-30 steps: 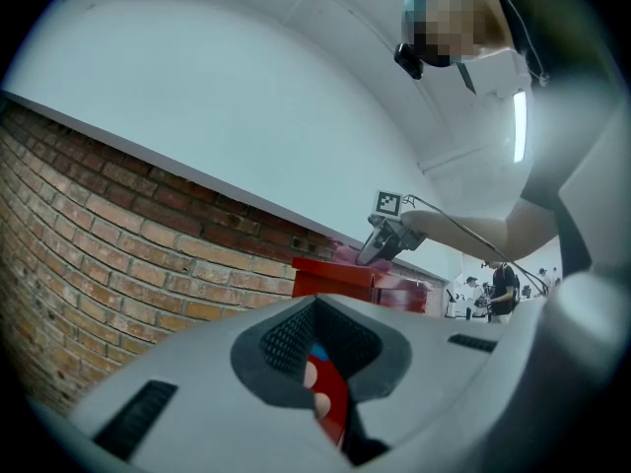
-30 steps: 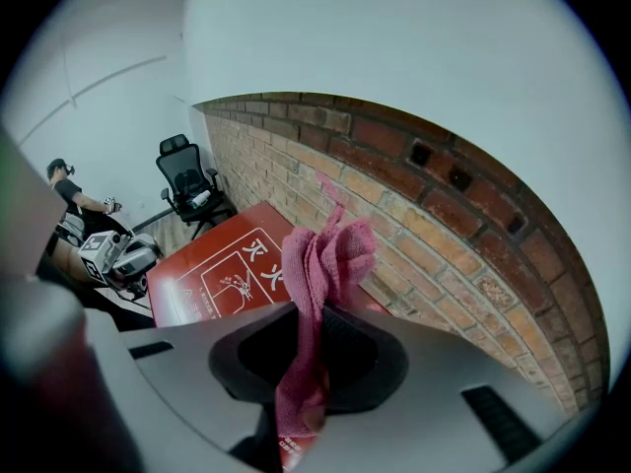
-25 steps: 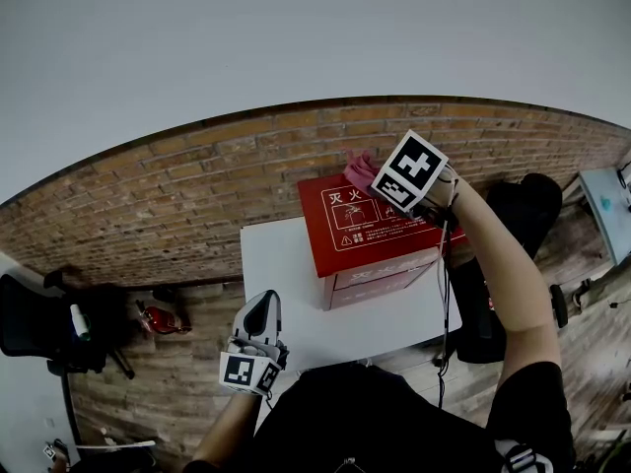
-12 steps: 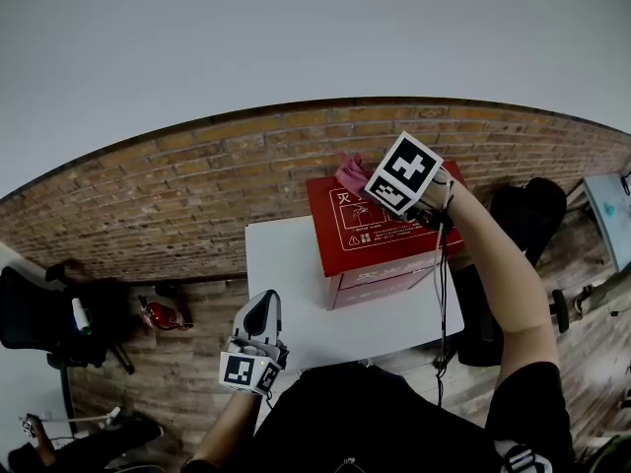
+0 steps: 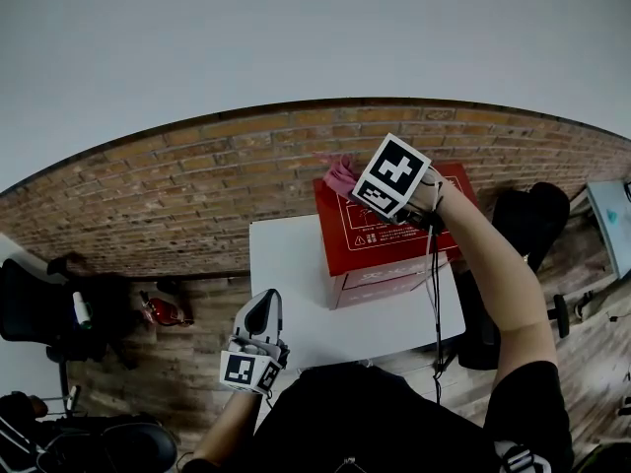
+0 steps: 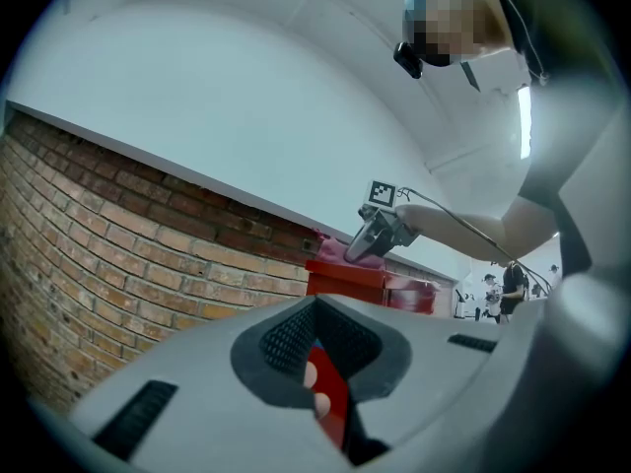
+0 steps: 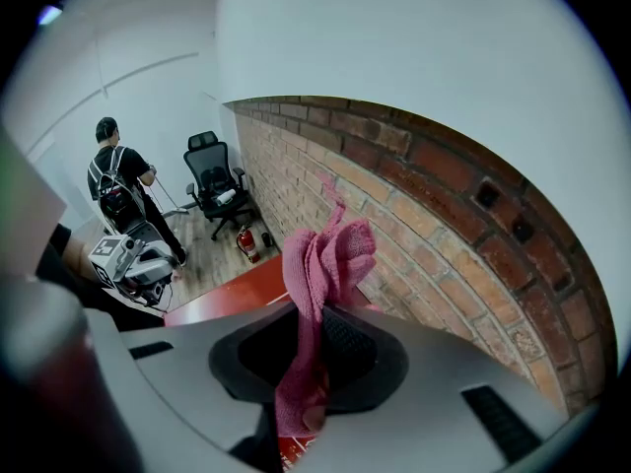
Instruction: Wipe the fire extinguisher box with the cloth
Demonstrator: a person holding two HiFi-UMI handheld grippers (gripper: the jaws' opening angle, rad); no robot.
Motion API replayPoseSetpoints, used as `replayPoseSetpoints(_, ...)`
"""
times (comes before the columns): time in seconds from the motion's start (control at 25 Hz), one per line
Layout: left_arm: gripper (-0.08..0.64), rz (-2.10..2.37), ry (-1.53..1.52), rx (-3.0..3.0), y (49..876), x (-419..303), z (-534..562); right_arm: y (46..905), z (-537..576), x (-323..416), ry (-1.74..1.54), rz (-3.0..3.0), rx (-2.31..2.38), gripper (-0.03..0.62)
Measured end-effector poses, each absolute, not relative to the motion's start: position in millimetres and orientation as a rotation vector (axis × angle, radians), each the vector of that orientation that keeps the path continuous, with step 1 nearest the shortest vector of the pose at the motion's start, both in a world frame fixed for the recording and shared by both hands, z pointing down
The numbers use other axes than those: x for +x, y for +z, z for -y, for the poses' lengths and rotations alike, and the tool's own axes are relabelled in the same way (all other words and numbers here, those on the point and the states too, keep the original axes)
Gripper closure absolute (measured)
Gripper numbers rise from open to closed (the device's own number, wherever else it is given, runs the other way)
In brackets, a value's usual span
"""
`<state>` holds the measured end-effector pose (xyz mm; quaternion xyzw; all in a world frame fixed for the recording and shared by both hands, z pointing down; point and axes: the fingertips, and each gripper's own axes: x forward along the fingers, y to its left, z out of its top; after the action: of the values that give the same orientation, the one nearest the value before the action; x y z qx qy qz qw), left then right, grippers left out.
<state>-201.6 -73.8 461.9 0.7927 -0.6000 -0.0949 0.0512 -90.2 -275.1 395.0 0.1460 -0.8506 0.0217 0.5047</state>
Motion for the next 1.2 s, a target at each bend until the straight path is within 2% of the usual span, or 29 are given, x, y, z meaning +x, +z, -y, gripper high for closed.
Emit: replayPoseSetpoints(1.2, 0.522, 1.872, -0.321, 2.373, 459, -217, 60, 395, 229, -140, 0.042, 2.086, 0.203, 0.518)
